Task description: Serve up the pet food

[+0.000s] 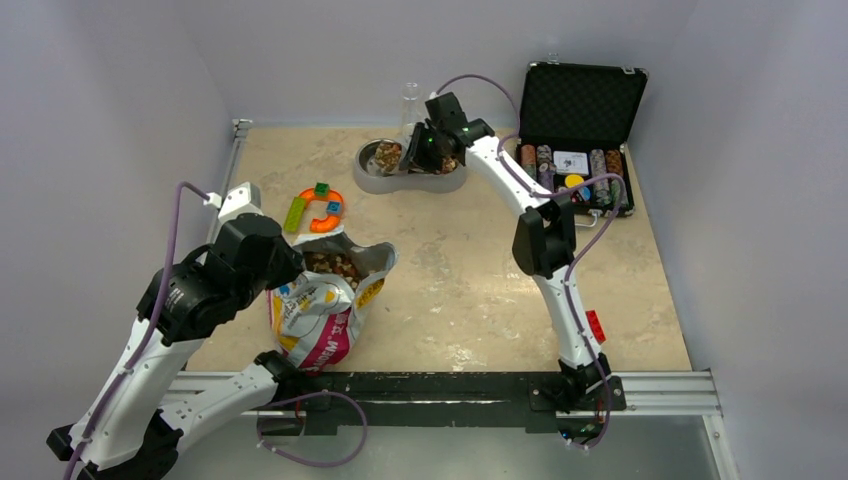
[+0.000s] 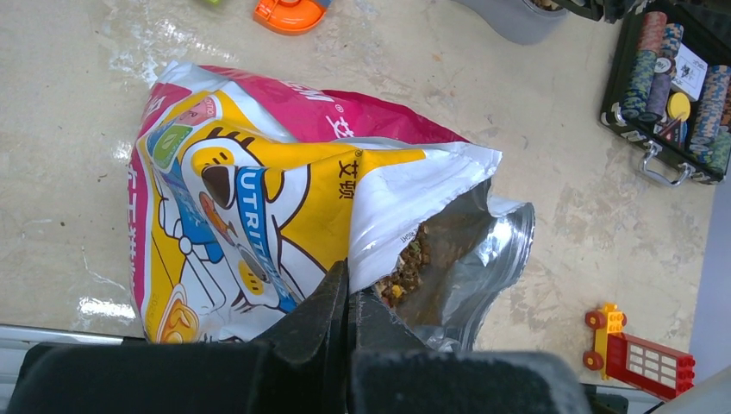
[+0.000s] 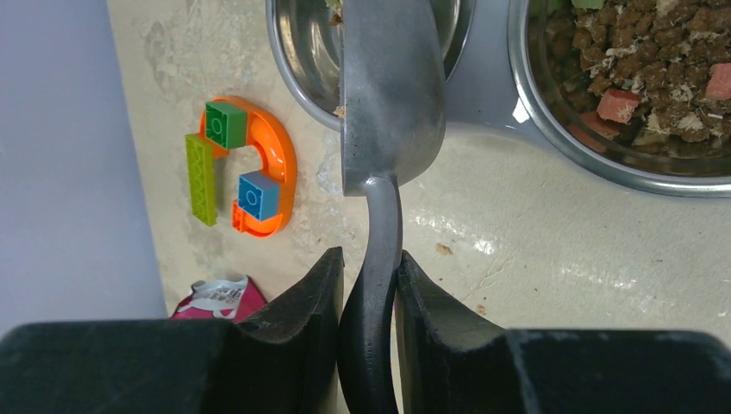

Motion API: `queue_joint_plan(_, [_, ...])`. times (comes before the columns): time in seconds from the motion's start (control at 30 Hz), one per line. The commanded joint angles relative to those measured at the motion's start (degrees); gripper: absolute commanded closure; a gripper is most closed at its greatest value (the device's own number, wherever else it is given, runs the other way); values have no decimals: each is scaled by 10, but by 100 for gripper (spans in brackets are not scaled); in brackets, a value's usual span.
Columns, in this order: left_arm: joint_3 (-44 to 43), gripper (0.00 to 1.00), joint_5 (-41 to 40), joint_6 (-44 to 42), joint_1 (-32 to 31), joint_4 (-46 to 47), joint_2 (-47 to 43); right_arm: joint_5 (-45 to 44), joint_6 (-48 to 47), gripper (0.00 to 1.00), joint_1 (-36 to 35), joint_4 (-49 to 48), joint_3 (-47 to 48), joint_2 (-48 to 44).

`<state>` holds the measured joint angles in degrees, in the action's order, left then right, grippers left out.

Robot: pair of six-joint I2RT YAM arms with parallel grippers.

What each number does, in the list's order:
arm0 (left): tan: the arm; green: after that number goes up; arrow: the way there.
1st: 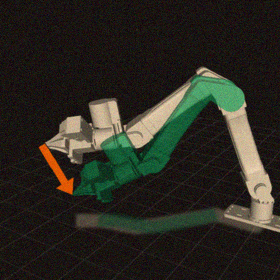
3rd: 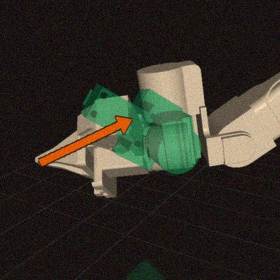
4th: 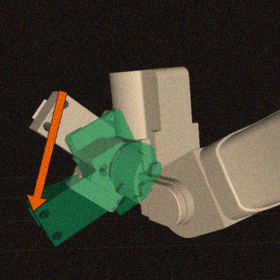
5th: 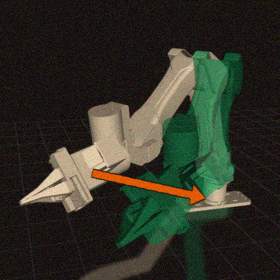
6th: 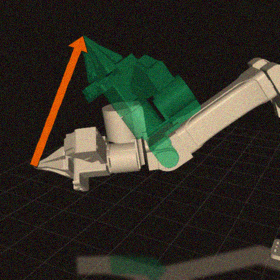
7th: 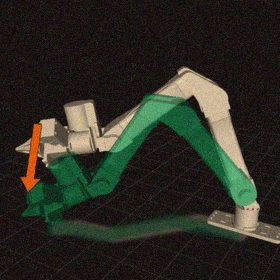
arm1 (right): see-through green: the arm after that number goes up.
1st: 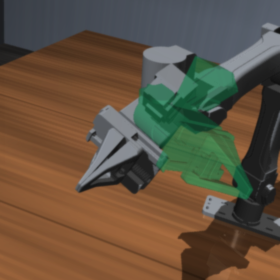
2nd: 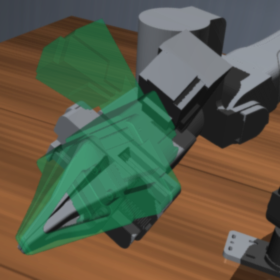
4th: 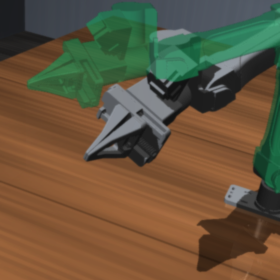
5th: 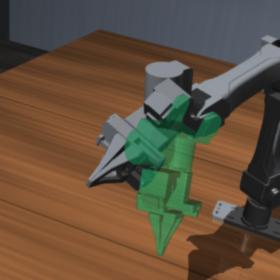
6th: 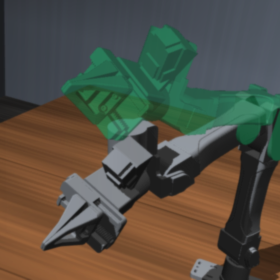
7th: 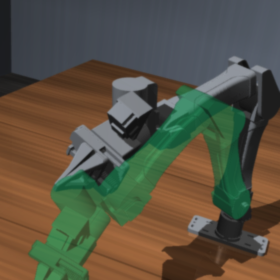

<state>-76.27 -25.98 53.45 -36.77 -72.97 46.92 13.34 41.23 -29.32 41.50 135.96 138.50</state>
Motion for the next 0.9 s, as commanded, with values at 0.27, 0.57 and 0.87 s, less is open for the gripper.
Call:
queue_joint_plan(0.27, [3, 100, 11, 17, 3, -66, -6, -122, -152, 100, -41, -22, 56, 11])
queue_joint_plan(0.57, [4, 100, 18, 26, 3, -63, -1, -184, -213, 100, -57, -7, 53, 18])
queue_joint_plan(0.87, [1, 100, 23, 28, 2, -65, 3, -275, -322, 100, -81, -19, 55, 16])
